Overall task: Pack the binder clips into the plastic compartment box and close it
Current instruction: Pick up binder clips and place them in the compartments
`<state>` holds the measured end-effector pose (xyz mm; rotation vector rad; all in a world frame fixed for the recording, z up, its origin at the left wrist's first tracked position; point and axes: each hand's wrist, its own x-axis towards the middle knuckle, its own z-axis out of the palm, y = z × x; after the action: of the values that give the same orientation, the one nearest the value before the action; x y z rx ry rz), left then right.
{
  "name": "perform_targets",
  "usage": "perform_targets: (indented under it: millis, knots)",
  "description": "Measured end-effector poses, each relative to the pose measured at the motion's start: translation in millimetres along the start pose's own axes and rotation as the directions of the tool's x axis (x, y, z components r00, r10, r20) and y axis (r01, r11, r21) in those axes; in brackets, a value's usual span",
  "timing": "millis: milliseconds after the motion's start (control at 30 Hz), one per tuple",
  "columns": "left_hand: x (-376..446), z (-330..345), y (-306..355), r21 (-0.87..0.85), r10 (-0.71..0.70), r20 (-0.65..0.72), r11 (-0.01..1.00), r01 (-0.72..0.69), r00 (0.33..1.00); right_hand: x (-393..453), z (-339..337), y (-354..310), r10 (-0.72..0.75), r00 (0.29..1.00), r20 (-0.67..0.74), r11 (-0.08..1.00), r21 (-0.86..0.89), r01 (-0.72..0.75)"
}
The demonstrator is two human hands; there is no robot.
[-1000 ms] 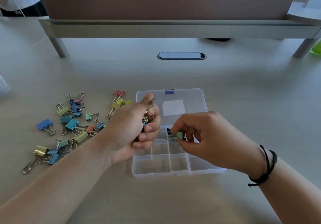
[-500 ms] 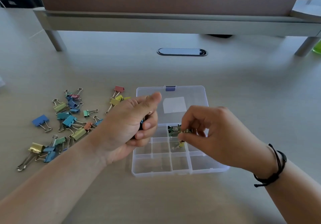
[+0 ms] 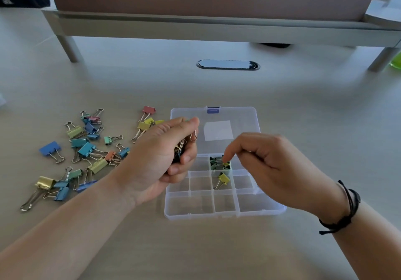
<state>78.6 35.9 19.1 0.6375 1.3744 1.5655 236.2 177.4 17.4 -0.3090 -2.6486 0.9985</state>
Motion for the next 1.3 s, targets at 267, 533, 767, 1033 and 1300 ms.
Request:
perform_targets:
  millis: [267, 533, 767, 1033, 1300]
  knots:
    - [0.3, 0.7, -4.5, 0.059, 0.013, 0.036, 0.998, -0.015, 0.999, 8.2, 7.1, -7.8, 0.037, 0.975, 0.221, 0.938, -0.343, 0.042]
    - [-0.5, 3.4, -6.5, 0.121, 0.025, 0.031, 0.992, -0.028, 0.999, 15.5, 4.2, -15.7, 0.097, 0.953, 0.287, 0.901, -0.433, 0.039]
    - [-3.2, 5.8, -7.3, 0.15, 0.038, 0.039, 0.988, -0.044, 0.998, 12.5, 2.2, -15.0, 0.133, 0.957, 0.258, 0.89, -0.457, 0.0]
    - [-2.8, 7.0, -8.0, 0.171, 0.046, 0.052, 0.984, -0.054, 0.998, 9.1, 12.9, -12.6, 0.162, 0.984, 0.08, 0.902, -0.416, -0.115]
    - [-3.7, 6.5, -11.3, 0.25, 0.075, 0.081, 0.964, -0.093, 0.994, 10.5, 14.0, -9.4, 0.208, 0.977, 0.044, 0.927, -0.328, -0.183]
